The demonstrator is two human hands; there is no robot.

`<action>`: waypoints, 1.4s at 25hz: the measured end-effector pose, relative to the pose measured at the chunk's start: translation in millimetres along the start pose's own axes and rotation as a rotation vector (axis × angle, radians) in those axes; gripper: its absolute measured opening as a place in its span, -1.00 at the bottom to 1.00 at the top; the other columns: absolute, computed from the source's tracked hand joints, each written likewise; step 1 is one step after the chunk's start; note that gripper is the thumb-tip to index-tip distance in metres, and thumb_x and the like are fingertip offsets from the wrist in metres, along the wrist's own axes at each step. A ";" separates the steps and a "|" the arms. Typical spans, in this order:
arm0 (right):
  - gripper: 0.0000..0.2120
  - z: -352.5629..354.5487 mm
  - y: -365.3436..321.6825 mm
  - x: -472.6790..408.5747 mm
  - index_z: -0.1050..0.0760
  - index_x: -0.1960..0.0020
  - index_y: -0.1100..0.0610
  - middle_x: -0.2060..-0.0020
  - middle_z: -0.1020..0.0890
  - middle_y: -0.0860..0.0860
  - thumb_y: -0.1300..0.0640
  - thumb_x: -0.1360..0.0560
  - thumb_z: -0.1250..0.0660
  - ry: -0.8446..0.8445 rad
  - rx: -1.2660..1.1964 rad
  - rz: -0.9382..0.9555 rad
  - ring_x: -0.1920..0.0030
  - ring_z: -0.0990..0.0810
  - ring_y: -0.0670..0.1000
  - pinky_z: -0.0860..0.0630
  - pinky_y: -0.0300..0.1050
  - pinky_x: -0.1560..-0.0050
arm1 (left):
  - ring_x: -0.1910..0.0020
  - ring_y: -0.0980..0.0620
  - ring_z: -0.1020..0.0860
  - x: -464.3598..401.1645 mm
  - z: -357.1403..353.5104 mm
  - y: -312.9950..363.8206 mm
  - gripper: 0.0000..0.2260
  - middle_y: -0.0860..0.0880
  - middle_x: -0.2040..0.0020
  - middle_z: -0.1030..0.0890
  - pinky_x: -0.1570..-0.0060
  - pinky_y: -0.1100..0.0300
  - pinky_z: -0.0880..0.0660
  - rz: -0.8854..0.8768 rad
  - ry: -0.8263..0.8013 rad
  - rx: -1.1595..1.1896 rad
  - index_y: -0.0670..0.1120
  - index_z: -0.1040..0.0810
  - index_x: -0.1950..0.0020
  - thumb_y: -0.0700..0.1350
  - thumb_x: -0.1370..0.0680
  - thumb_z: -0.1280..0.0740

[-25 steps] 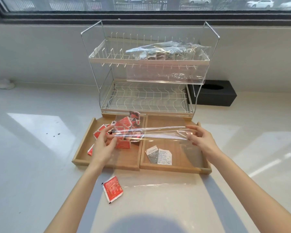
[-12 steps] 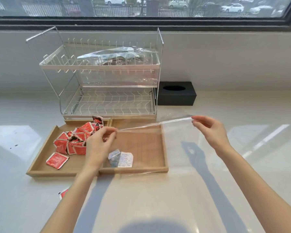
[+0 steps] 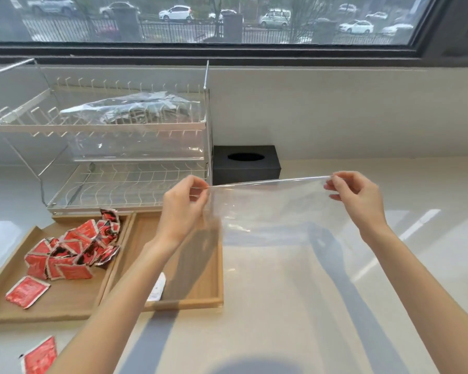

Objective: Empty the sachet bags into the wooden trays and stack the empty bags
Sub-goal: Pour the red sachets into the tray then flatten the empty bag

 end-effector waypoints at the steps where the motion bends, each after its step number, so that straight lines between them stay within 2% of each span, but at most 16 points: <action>1: -0.91 5.3 0.7 -3.8 -0.50 0.04 0.15 0.25 -0.60 -0.01 0.18 -0.52 -0.23 0.016 -0.065 -0.014 0.29 -0.62 -0.27 -0.57 -0.39 0.22 | 0.19 0.12 -0.53 -6.2 -5.7 6.1 -0.93 0.00 0.15 -0.57 0.16 0.58 -0.38 -0.025 0.008 0.018 -0.07 -0.50 0.10 -0.24 -0.48 -0.31; 4: -0.88 23.4 8.4 -12.8 -0.52 0.02 0.18 0.24 -0.61 -0.03 0.16 -0.52 -0.25 0.085 -0.178 -0.041 0.27 -0.64 -0.23 -0.56 -0.40 0.16 | 0.15 0.15 -0.52 -13.3 -22.5 17.0 -0.90 0.01 0.10 -0.55 0.06 0.52 -0.40 -0.112 0.025 0.044 -0.11 -0.50 0.03 -0.25 -0.48 -0.30; 7: -0.91 27.3 40.1 -13.7 -0.53 0.04 0.20 0.29 -0.62 -0.04 0.24 -0.49 -0.29 0.092 -0.137 -0.083 0.31 -0.63 -0.24 -0.56 -0.40 0.16 | 0.06 0.21 -0.48 -1.3 -45.7 3.4 -0.84 0.04 0.04 -0.53 -0.01 0.50 -0.35 -0.135 -0.040 0.007 -0.15 -0.52 -0.05 -0.25 -0.48 -0.31; 10: -0.91 17.7 93.7 -3.0 -0.55 0.06 0.15 0.32 -0.64 -0.06 0.27 -0.47 -0.30 0.034 -0.022 -0.212 0.22 -0.63 -0.09 -0.57 -0.20 0.06 | 0.02 0.17 -0.49 19.2 -75.7 -30.1 -0.82 -0.02 -0.01 -0.56 -0.01 0.47 -0.32 -0.062 -0.190 -0.075 -0.15 -0.54 -0.08 -0.20 -0.50 -0.29; 12: -0.92 10.0 125.5 7.7 -0.53 0.08 0.09 0.20 -0.63 0.05 0.23 -0.46 -0.31 -0.020 0.113 -0.290 0.10 -0.59 0.06 -0.51 -0.17 0.04 | 0.00 0.10 -0.49 33.2 -93.4 -52.5 -0.75 -0.11 -0.02 -0.58 0.01 0.43 -0.26 0.002 -0.305 -0.125 -0.18 -0.55 -0.08 -0.08 -0.50 -0.24; 14: -0.93 4.1 145.9 15.9 -0.53 0.09 0.08 0.10 -0.63 0.11 0.21 -0.46 -0.31 -0.077 0.234 -0.323 0.08 -0.55 0.06 -0.43 -0.33 0.17 | -0.07 -0.01 -0.47 43.0 -107.7 -65.0 -0.61 -0.16 -0.05 -0.58 -0.02 0.35 -0.22 0.033 -0.414 -0.211 -0.19 -0.55 -0.10 0.04 -0.47 -0.14; 15: -0.93 0.5 152.7 19.0 -0.53 0.07 0.10 0.05 -0.63 0.12 0.21 -0.47 -0.30 -0.116 0.303 -0.334 0.07 -0.53 0.04 -0.40 -0.30 0.18 | -0.11 -0.05 -0.44 46.0 -112.4 -68.2 -0.53 -0.14 -0.07 -0.59 -0.06 0.26 -0.24 0.035 -0.439 -0.271 -0.17 -0.55 -0.11 0.10 -0.45 -0.06; 17: -0.85 -7.3 164.5 22.8 -0.54 -0.02 0.13 -0.09 -0.56 0.16 0.17 -0.48 -0.26 -0.202 0.481 -0.361 -0.09 -0.48 0.09 -0.34 -0.18 0.02 | -0.16 -0.05 -0.37 47.8 -117.4 -72.5 -0.41 -0.09 -0.13 -0.59 -0.12 0.06 -0.29 0.035 -0.437 -0.384 -0.13 -0.56 -0.12 0.16 -0.39 0.07; 19: -0.74 -15.6 165.7 26.1 -0.48 -0.16 0.13 -0.33 -0.33 0.22 0.12 -0.49 -0.24 -0.265 0.675 -0.371 -0.35 -0.26 0.21 -0.25 -0.01 -0.24 | -0.28 -0.11 -0.36 46.6 -123.9 -71.5 -0.39 -0.08 -0.24 -0.54 -0.20 -0.03 -0.28 0.035 -0.440 -0.466 -0.11 -0.52 -0.18 0.15 -0.40 0.13; 22: -0.56 -36.7 144.1 22.7 -0.29 -0.36 0.13 -0.48 -0.04 0.20 0.04 -0.52 -0.20 -0.258 0.785 -0.150 -0.48 -0.01 0.18 -0.03 0.09 -0.42 | -0.45 -0.14 -0.17 47.0 -150.9 -61.4 -0.42 -0.12 -0.43 -0.31 -0.39 -0.02 -0.11 0.034 -0.536 -0.483 -0.12 -0.30 -0.38 0.11 -0.49 0.18; 24: -0.44 -61.9 135.2 19.6 -0.17 -0.44 0.08 -0.51 -0.01 0.12 -0.09 -0.48 -0.08 -0.337 0.822 0.018 -0.51 0.06 0.12 0.07 0.08 -0.45 | -0.50 -0.11 0.05 48.0 -175.0 -60.4 -0.53 -0.10 -0.52 -0.06 -0.45 0.01 0.08 0.077 -0.637 -0.478 -0.08 -0.05 -0.47 0.04 -0.59 0.12; 27: -0.31 -93.7 146.6 15.8 -0.04 -0.47 -0.02 -0.52 0.04 0.01 -0.27 -0.40 0.12 -0.471 0.911 0.077 -0.51 0.15 0.03 0.23 0.06 -0.45 | -0.48 -0.14 0.26 47.8 -198.7 -69.9 -0.47 -0.08 -0.53 0.16 -0.42 -0.08 0.27 0.144 -0.698 -0.521 -0.03 0.16 -0.48 0.14 -0.56 0.17; 29: -0.23 -103.9 159.2 17.4 0.01 -0.48 -0.06 -0.53 0.06 -0.01 -0.32 -0.32 0.27 -0.524 0.972 0.078 -0.51 0.18 0.01 0.27 0.08 -0.45 | -0.46 -0.16 0.31 49.8 -207.6 -81.6 -0.35 -0.07 -0.53 0.20 -0.39 -0.12 0.33 0.149 -0.711 -0.575 -0.02 0.19 -0.47 0.22 -0.43 0.31; 31: -0.21 -105.8 168.3 21.7 0.03 -0.48 -0.07 -0.53 0.06 -0.02 -0.31 -0.29 0.32 -0.539 1.003 0.081 -0.51 0.18 0.01 0.28 0.08 -0.45 | -0.46 -0.15 0.32 54.3 -211.9 -88.7 -0.27 -0.05 -0.53 0.21 -0.38 -0.11 0.36 0.130 -0.726 -0.612 -0.01 0.18 -0.48 0.24 -0.33 0.39; 33: -0.22 -105.4 171.6 22.5 0.03 -0.48 -0.07 -0.52 0.06 -0.02 -0.31 -0.30 0.32 -0.530 0.998 0.081 -0.51 0.17 0.01 0.29 0.07 -0.45 | -0.47 -0.14 0.31 54.4 -212.6 -90.8 -0.26 -0.04 -0.53 0.20 -0.38 -0.10 0.36 0.129 -0.724 -0.618 0.01 0.17 -0.48 0.24 -0.32 0.38; 35: -0.22 -105.8 169.7 21.2 0.01 -0.48 -0.06 -0.52 0.04 -0.01 -0.31 -0.31 0.29 -0.545 0.989 0.067 -0.51 0.16 0.02 0.27 0.08 -0.45 | -0.48 -0.14 0.28 51.3 -210.7 -88.4 -0.35 -0.03 -0.53 0.16 -0.40 -0.11 0.33 0.146 -0.727 -0.614 0.01 0.12 -0.48 0.24 -0.44 0.25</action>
Point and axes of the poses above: each hand's wrist, its own x-axis away from the middle knuckle, its own z-axis out of the back of the hand, y = z × x, the point moved 6 cm from there along -x, towards the middle knuckle
